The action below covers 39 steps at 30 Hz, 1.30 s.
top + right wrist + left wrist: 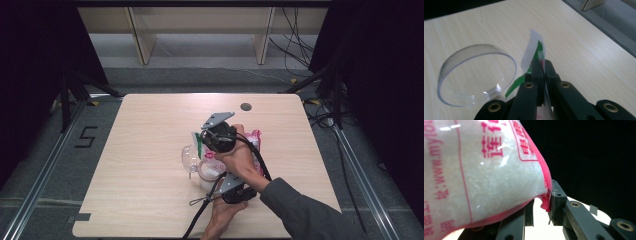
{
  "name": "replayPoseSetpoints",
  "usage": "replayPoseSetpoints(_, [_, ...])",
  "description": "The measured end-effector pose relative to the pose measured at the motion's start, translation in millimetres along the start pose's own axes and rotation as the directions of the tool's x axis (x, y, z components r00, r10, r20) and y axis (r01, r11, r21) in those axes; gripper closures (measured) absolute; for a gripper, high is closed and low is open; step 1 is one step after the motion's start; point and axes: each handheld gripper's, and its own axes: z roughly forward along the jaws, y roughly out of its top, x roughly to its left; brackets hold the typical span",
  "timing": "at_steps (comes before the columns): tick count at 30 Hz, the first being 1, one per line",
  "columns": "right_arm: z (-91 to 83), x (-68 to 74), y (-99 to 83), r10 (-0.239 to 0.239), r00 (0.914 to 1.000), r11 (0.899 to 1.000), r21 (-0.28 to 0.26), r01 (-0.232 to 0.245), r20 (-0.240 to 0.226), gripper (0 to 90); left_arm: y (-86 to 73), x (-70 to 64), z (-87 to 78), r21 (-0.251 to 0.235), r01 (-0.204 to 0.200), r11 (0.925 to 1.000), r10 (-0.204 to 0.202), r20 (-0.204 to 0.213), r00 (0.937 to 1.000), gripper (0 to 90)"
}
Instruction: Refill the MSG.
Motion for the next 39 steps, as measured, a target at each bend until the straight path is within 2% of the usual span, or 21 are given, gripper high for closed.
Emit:
replayPoseSetpoints(1, [1.7, 2.0, -1.1, 0.007, 1.0, 1.0, 0.013, -0.007, 0.003, 90.0, 1.6, 1.0, -3.8, 0.047, -0.039, 0.9982, 0.04, -0.013, 0.9991, 76.5])
replayPoseSetpoints(2, [3.4, 3.4, -1.6, 0.01, 0.9999, 1.0, 0.014, -0.01, 0.006, 90.0, 2.3, 0.5, -4.9, 0.052, -0.039, 0.9979, 0.04, -0.02, 0.999, 76.4])
replayPoseSetpoints(3, [4.1, 3.6, -1.4, 0.012, 0.9999, 1.0, 0.011, -0.012, 0.006, 90.0, 2.2, 0.8, -5.3, 0.049, -0.039, 0.998, 0.04, -0.026, 0.9988, 76.4])
replayPoseSetpoints(4, [3.4, 1.7, -0.6, -0.006, 1.0, 1.0, 0.002, 0.006, 0.0, 90.0, 1.0, 0.3, -1.9, 0.002, -0.009, 1.0, 0.009, -0.02, 0.9998, 76.5])
replayPoseSetpoints(6, [2.1, 2.2, 0.0, 0.027, 0.9996, 0.999, 0.019, -0.027, 0.002, 90.0, 1.1, 0.1, -1.8, 0.0, -0.011, 0.9999, 0.011, -0.011, 0.9999, 76.5])
replayPoseSetpoints(11, [2.0, 2.9, 1.9, 0.022, 0.9997, 1.0, 0.012, -0.022, -0.006, 90.0, 2.4, -0.6, -1.8, -0.014, -0.004, 0.9999, 0.004, -0.011, 0.9999, 76.5])
replayPoseSetpoints(13, [1.6, 3.4, 3.0, 0.011, 0.9999, 1.0, 0.01, -0.011, -0.003, 90.0, 5.3, -2.2, -4.9, 0.016, -0.004, 0.9999, 0.005, -0.039, 0.9992, 76.5])
replayPoseSetpoints(14, [2.4, 5.6, 3.2, 0.021, 0.9998, 1.0, 0.007, -0.021, 0.005, 90.0, 5.6, 0.0, -6.8, 0.034, -0.032, 0.9989, 0.033, -0.026, 0.9991, 76.6])
replayPoseSetpoints(15, [1.5, 5.0, 4.2, -0.01, 0.9999, 1.0, 0.012, 0.01, -0.009, 90.0, 5.8, 0.2, -6.9, 0.04, -0.034, 0.9986, 0.035, -0.026, 0.9991, 76.7])
replayPoseSetpoints(18, [2.8, 6.7, 4.6, -0.034, 0.9994, 0.999, 0.015, 0.034, -0.008, 90.0, 4.8, -0.3, -2.9, 0.0, -0.014, 0.9999, 0.014, -0.012, 0.9998, 76.8])
replayPoseSetpoints(21, [1.1, 7.9, 5.1, -0.016, 0.9999, 1.0, 0.001, 0.016, -0.003, 90.0, 4.8, 0.4, -2.5, -0.007, -0.021, 0.9998, 0.021, -0.001, 0.9998, 76.9])
replayPoseSetpoints(23, [1.8, 8.7, 4.3, -0.034, 0.9994, 0.999, 0.013, 0.034, 0.002, 90.0, 4.5, -0.3, -2.6, -0.003, -0.018, 0.9998, 0.018, 0.002, 0.9998, 76.9])
replayPoseSetpoints(27, [-1.1, 7.0, 4.4, 0.008, 1.0, 1.0, 0.013, -0.008, -0.003, 90.0, 4.2, 0.4, -3.0, 0.011, -0.042, 0.9991, 0.042, 0.002, 0.9991, 76.9])
replayPoseSetpoints(30, [-1.8, 6.2, 4.1, -0.011, 0.9999, 1.0, 0.026, 0.01, 0.012, 90.0, 3.6, 0.1, -2.1, 0.014, -0.044, 0.9989, 0.044, 0.002, 0.999, 77.0])
replayPoseSetpoints(31, [-1.9, 4.8, 4.2, -0.025, 0.9996, 1.0, 0.018, 0.025, 0.011, 90.0, 3.3, -1.7, 0.5, -0.015, -0.012, 0.9998, 0.012, -0.014, 0.9998, 77.0])
replayPoseSetpoints(32, [-1.3, 7.2, 4.2, 0.013, 0.9999, 1.0, 0.008, -0.013, 0.0, 90.0, 3.5, -1.6, 0.2, -0.014, -0.012, 0.9998, 0.012, -0.009, 0.9999, 77.0])
replayPoseSetpoints(33, [-1.4, 7.0, 4.1, 0.012, 0.9999, 1.0, 0.012, -0.012, -0.004, 90.0, 4.1, 0.1, -2.7, 0.016, -0.044, 0.9989, 0.044, 0.01, 0.999, 77.0])
replayPoseSetpoints(36, [-0.1, 7.4, 3.9, -0.01, 0.9999, 1.0, 0.008, 0.01, 0.003, 90.0, 4.0, -1.0, -1.3, -0.006, -0.024, 0.9997, 0.024, -0.01, 0.9997, 76.9])
replayPoseSetpoints(37, [-1.0, 8.0, 4.4, -0.003, 1.0, 1.0, -0.007, 0.004, 0.002, 90.0, 4.6, 0.7, -3.6, 0.014, -0.048, 0.9987, 0.048, 0.008, 0.9988, 77.0])
replayPoseSetpoints(38, [-2.8, 7.1, 5.4, -0.017, 0.9998, 1.0, 0.001, 0.018, -0.011, 90.0, 5.9, 0.0, -6.6, 0.044, -0.05, 0.9978, 0.05, -0.009, 0.9987, 77.0])
replayPoseSetpoints(39, [-1.1, 8.6, 4.5, -0.018, 0.9998, 1.0, 0.003, 0.018, -0.006, 90.0, 5.8, -1.6, -6.5, 0.037, -0.03, 0.9988, 0.031, -0.022, 0.9993, 77.1])
